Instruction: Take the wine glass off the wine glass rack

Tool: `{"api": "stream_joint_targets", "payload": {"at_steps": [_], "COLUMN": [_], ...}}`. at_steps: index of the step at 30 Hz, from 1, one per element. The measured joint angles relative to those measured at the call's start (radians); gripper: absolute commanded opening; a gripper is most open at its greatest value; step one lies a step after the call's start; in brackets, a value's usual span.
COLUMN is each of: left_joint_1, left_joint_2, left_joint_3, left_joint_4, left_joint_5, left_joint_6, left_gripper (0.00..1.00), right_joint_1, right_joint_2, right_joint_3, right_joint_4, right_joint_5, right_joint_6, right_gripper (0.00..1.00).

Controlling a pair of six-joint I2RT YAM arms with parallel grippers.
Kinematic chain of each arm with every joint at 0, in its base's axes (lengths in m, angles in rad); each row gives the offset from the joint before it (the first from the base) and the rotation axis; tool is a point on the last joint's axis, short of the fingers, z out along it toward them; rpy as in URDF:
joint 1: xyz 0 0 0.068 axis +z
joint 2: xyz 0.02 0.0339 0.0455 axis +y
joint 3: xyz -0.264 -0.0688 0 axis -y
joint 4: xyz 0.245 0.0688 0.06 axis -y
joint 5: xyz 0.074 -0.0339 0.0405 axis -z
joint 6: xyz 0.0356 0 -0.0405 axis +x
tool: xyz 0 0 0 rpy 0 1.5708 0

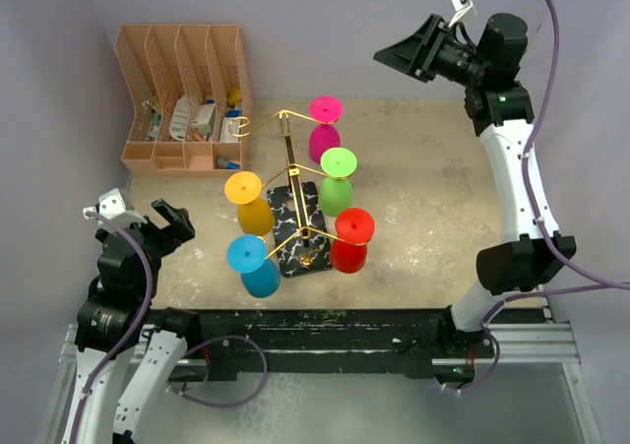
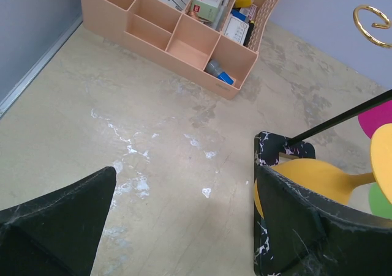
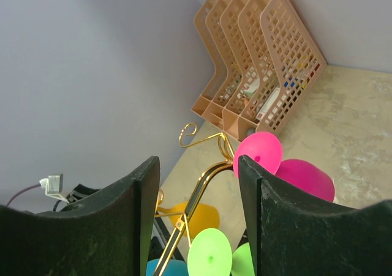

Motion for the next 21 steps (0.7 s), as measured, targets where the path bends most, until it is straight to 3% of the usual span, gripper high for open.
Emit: {"api": "stream_joint_targets", "payload": {"at_steps": [3,7,21], "left_joint_1": [0.0,0.0,0.0], "left_joint_2": [-0.002,-0.004,-0.007], "left_joint_3": [0.0,0.0,0.0], "left_joint_4": [0.0,0.0,0.0], "left_joint_5": [0.0,0.0,0.0], "left_joint_6": [0.0,0.0,0.0], "left_gripper": [1.0,1.0,0.99], "right_joint_1": [0.0,0.0,0.031], "right_joint_2": [0.005,0.038,0.253], "right_joint_3": [-0.001,0.024,0.202], "right_joint_4": [0.024,0.026,-0.234], "right_joint_5": [-0.001,0.001,0.091], "right_joint_6": [0.017,0.024,-0.093], "right_gripper": [0.63,0.6,0.54]}}
